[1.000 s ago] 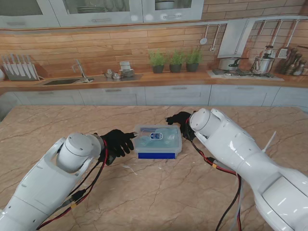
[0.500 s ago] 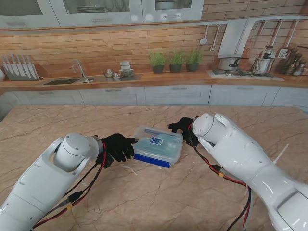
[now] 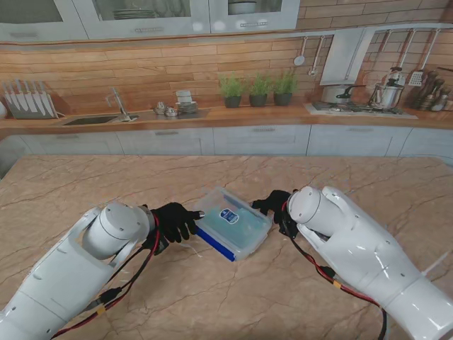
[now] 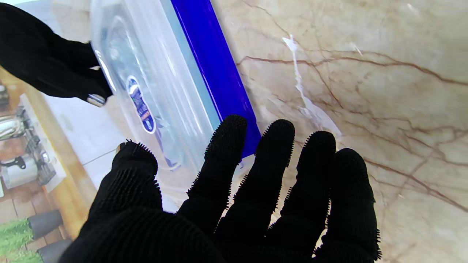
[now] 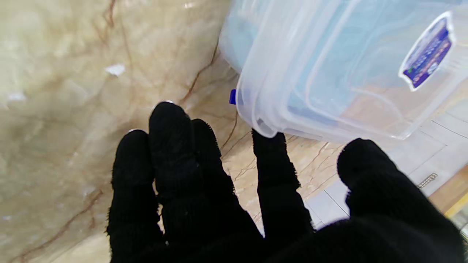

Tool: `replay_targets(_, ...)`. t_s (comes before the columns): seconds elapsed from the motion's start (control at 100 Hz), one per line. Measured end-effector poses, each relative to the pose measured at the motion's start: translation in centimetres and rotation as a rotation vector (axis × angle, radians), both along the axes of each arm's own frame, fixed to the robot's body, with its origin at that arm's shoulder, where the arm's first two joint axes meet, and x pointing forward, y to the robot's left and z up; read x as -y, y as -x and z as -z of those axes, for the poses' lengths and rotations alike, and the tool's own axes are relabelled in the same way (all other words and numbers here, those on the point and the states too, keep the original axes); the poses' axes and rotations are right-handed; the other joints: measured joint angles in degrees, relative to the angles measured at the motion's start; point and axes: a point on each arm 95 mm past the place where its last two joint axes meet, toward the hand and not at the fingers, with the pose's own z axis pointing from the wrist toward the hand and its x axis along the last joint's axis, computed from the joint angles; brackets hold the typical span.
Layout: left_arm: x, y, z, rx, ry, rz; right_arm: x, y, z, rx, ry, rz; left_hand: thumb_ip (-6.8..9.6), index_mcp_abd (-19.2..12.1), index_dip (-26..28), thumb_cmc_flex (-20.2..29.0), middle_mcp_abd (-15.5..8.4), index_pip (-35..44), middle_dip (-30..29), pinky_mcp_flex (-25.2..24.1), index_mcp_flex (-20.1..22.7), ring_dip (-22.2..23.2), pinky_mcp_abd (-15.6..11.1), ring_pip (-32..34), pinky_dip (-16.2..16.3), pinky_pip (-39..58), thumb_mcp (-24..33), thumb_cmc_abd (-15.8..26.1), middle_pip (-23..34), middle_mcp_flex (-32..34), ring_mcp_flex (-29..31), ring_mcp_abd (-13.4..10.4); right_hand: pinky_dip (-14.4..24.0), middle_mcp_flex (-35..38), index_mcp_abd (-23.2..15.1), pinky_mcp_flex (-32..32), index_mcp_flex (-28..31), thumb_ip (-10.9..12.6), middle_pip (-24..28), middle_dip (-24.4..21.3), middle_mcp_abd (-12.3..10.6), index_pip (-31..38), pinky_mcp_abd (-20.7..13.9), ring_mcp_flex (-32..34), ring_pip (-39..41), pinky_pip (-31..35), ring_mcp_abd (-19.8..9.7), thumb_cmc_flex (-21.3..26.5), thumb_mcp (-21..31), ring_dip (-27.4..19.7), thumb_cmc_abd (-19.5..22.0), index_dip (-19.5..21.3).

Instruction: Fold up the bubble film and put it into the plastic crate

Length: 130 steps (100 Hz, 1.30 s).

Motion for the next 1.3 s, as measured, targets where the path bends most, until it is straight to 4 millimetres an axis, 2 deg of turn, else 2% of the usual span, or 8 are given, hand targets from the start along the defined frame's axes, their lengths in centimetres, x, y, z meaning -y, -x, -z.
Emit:
replay_targets(0.11,0.1,0.1,-0.1,0.036,-0.029,-0.018,-0.1,1.5,0.1,0.010,-0.010,0.001,0.00,0.0,1.9,0.0,0.0,2.3,0.6,0.0,-1.5,0.6,0.0,0.8,0.0,0.6,0.0,0.0,0.6,0.0,0.0,0.0,0.0,1.3,0.6,0.0,0.4,0.0,0.0,0.0,0.0,0.0,0.0,0.0,0.0,0.0,0.0,0.0,-0.5,0.0,0.0,0.4)
replay_targets(0.38,0.6,1.0,0.3,0.135,-0.160,-0.063,-0.7,5.3,0.5,0.008,0.001,-0.050,0.00,0.0,2.6,0.0,0.0,4.0,1.6,0.7,-1.5,1.2,-0.1,2.3,0.1,1.8,0.0,-0.1,1.9,0.0,0.2,0.0,0.0,1.3,1.1,0.1,0.5,0.0,0.0,0.0,0.0,0.0,0.0,0.0,0.0,-0.1,0.0,0.0,-0.5,0.0,0.0,1.1)
replay_targets(0.48,0.8,1.3,0.3,0.203,-0.245,-0.058,-0.7,6.2,0.4,0.019,-0.003,-0.049,0.00,0.0,3.4,-0.2,-0.5,6.1,2.1,1.5,-1.5,1.4,-0.1,3.5,0.8,2.7,0.0,-2.3,2.9,0.0,1.1,-0.1,0.0,2.7,1.1,0.1,1.1,0.0,0.0,0.0,0.0,0.0,0.0,0.0,0.0,-0.1,0.0,0.0,-0.6,0.0,0.0,1.1)
replay_targets(0.55,1.0,1.5,0.3,0.216,-0.258,-0.071,-0.5,6.7,0.3,0.012,-0.016,-0.046,0.00,-0.2,3.6,-1.7,-1.8,7.2,2.9,2.2,-2.7,1.6,-0.9,4.2,1.0,2.9,0.0,-5.6,3.9,0.1,1.4,-0.8,0.0,2.7,1.1,0.1,1.1,0.0,0.0,0.0,-0.1,-0.1,0.0,0.0,0.0,-0.1,0.0,0.0,-0.6,0.0,0.0,1.1)
replay_targets(0.62,1.1,1.8,0.2,0.229,-0.261,-0.097,-0.2,7.1,0.1,-0.001,-0.025,-0.045,0.00,-0.6,4.1,-1.7,-1.8,7.7,3.4,2.3,-2.7,2.1,-1.2,4.5,1.4,3.0,0.0,-7.2,4.2,0.1,2.0,-1.2,0.0,2.7,1.4,0.1,1.1,0.0,0.0,-0.1,-0.1,-0.2,0.0,0.0,0.0,-0.1,0.0,0.0,-1.1,0.0,0.0,1.1)
replay_targets(0.81,1.6,2.6,0.3,0.253,-0.236,-0.105,1.0,6.8,-0.5,0.100,-0.013,0.022,0.00,-0.7,4.2,-2.3,-1.8,8.3,4.2,2.3,-2.8,2.2,-1.3,4.7,1.4,3.1,0.0,-7.7,4.7,0.1,2.0,-1.3,0.0,2.7,3.5,0.1,-0.6,0.0,-2.8,-0.9,-0.1,-2.2,0.0,0.0,-1.4,-1.4,0.1,0.0,-1.1,0.0,0.0,1.9)
replay_targets(1.05,3.1,2.4,0.5,0.240,-0.234,-0.057,0.3,5.9,-0.7,0.077,-0.062,0.052,0.00,-0.7,4.9,-2.6,-2.3,9.0,5.1,2.4,-2.8,2.9,-1.4,5.3,1.4,3.6,0.0,-7.7,5.5,0.2,2.7,-1.7,-1.0,4.0,6.1,-0.9,-1.2,0.0,-5.5,-3.1,-0.1,-4.1,0.2,0.0,-8.4,-5.0,1.0,-1.2,-1.2,-3.4,0.1,4.2)
replay_targets(1.3,3.7,2.1,0.9,0.229,-0.328,-0.082,-0.4,3.7,-0.3,-0.036,-0.119,0.139,0.00,-1.4,7.1,-3.0,-3.7,13.5,7.7,5.6,-2.8,4.4,-1.4,8.7,2.3,5.2,0.7,-8.5,9.7,3.2,6.0,-2.1,-2.9,6.3,12.9,-1.4,-3.1,0.0,-8.8,-4.9,0.5,-11.2,0.9,0.1,-15.3,-7.9,2.0,-1.3,-1.2,-7.3,0.1,3.5)
